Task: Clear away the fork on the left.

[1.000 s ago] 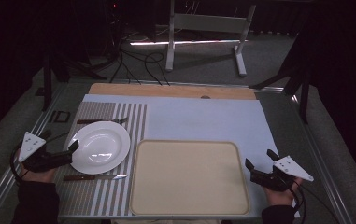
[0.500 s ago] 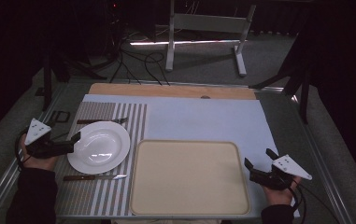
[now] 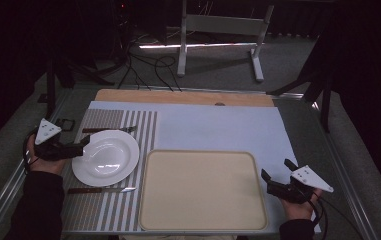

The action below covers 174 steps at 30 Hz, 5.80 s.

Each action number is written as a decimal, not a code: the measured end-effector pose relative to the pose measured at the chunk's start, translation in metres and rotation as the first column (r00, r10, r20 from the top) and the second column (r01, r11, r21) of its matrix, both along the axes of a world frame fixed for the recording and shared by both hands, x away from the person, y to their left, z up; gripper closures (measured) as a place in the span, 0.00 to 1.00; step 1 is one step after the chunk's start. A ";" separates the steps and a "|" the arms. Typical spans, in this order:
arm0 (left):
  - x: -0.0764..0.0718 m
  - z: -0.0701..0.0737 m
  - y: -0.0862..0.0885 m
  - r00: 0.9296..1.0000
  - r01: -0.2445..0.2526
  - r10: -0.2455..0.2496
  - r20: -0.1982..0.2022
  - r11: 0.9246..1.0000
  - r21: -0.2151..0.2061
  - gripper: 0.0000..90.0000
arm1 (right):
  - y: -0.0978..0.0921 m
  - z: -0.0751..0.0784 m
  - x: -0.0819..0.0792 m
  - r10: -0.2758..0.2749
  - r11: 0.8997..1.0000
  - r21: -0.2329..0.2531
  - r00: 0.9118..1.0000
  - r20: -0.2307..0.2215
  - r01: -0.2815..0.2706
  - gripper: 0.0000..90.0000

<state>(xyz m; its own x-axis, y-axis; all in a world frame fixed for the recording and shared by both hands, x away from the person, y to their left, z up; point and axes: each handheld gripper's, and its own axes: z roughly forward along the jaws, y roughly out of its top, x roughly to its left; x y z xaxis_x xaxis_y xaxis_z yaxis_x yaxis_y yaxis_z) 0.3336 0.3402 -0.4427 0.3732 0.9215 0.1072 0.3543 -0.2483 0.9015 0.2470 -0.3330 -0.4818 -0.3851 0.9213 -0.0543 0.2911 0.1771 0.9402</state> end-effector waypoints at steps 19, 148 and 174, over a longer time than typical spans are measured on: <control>0.035 0.006 0.011 0.997 -0.048 0.050 -0.054 0.998 0.040 0.00 | 0.002 0.000 0.000 0.003 1.000 -0.003 1.000 0.000 -0.003 0.10; 0.143 -0.059 -0.004 0.812 0.146 -0.011 -0.584 0.972 0.185 0.85 | -0.008 -0.004 -0.009 -0.026 1.000 0.007 0.999 -0.018 0.026 0.10; 0.124 -0.025 -0.004 0.870 0.033 -0.006 -0.493 0.998 0.046 0.85 | -0.006 -0.002 -0.009 -0.023 1.000 0.013 1.000 -0.015 0.023 0.10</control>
